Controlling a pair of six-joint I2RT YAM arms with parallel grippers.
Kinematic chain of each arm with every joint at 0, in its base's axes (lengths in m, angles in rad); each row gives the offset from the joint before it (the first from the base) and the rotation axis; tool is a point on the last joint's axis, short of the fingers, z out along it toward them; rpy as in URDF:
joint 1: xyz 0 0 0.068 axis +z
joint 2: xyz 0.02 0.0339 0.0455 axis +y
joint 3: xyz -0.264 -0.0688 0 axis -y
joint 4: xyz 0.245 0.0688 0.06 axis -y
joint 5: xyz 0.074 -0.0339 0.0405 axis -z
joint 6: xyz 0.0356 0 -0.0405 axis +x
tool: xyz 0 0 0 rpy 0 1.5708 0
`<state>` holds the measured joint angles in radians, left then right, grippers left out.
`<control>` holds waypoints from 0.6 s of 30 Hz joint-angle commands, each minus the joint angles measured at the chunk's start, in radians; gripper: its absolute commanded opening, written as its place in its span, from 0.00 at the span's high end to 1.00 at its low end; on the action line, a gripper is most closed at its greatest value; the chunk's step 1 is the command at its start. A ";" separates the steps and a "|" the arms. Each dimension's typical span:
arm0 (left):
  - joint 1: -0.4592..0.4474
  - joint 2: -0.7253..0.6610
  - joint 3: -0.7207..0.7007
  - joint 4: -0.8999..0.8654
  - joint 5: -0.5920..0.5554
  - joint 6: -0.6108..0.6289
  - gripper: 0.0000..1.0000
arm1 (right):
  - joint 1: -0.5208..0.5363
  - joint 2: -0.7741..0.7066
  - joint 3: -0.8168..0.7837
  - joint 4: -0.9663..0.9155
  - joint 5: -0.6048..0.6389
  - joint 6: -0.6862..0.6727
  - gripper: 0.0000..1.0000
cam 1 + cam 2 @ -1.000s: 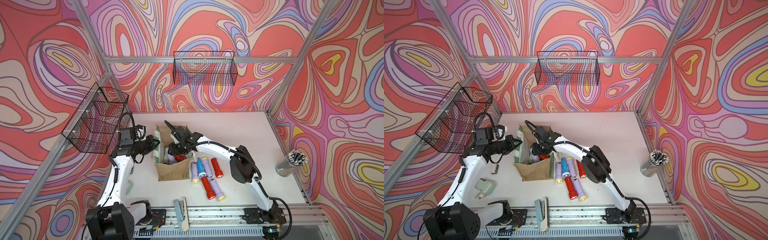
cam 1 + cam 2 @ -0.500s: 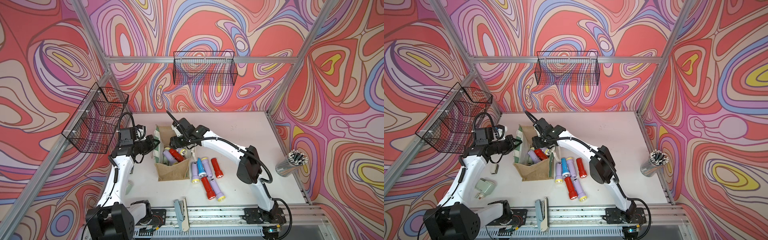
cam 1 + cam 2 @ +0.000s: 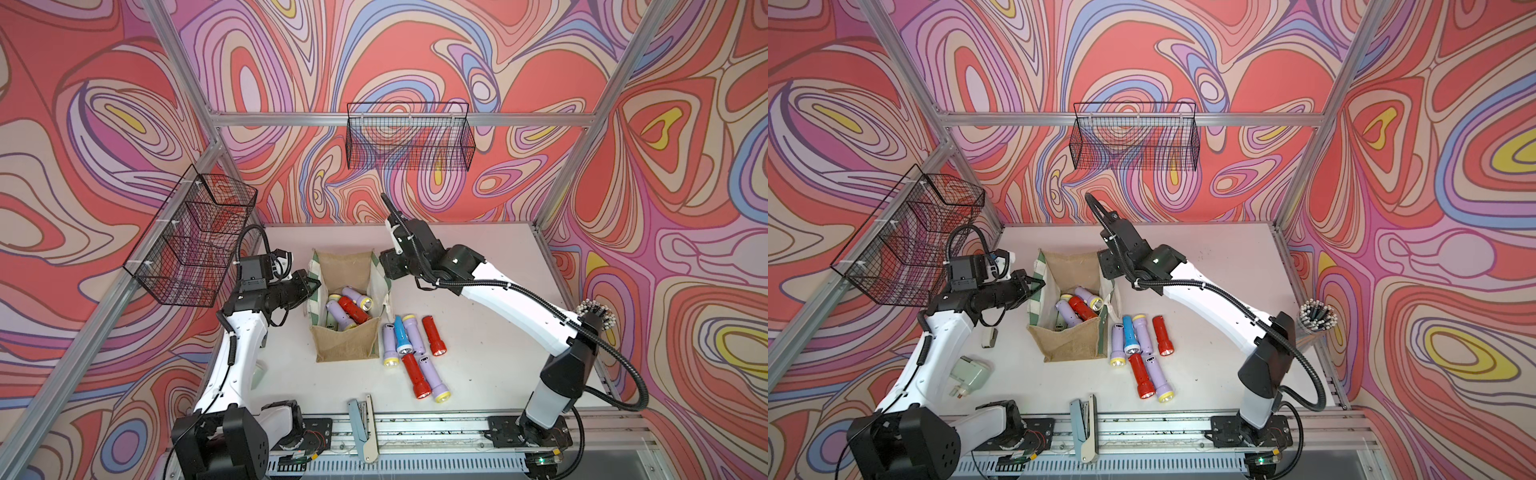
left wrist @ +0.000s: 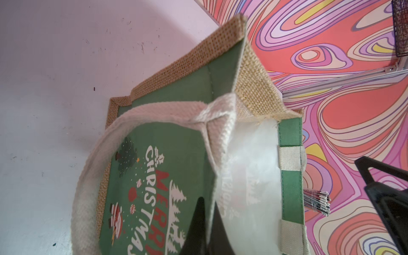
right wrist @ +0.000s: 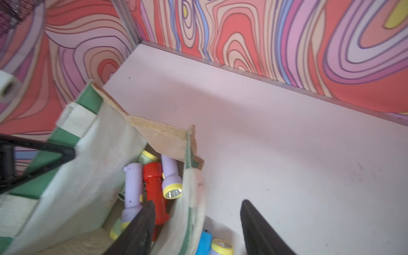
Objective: Put the flashlights into the tote bags
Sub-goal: Place the flashlight in the canvas bag, then pick up the flashlight from the center of the board.
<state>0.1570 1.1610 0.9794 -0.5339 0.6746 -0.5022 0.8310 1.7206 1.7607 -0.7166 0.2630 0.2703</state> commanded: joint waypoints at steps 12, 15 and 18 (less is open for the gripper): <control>0.005 0.011 -0.007 0.022 0.034 0.001 1.00 | -0.188 -0.119 -0.366 -0.092 -0.006 0.135 0.36; 0.005 0.010 -0.009 0.022 0.034 0.001 1.00 | -0.217 -0.080 -0.379 -0.124 -0.077 0.151 0.32; 0.006 0.015 -0.008 0.023 0.035 0.001 1.00 | -0.222 -0.043 -0.386 -0.152 -0.111 0.166 0.32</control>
<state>0.1570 1.1687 0.9794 -0.5301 0.6853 -0.5022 0.6163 1.6436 1.3876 -0.8276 0.2127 0.4034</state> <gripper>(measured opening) 0.051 0.676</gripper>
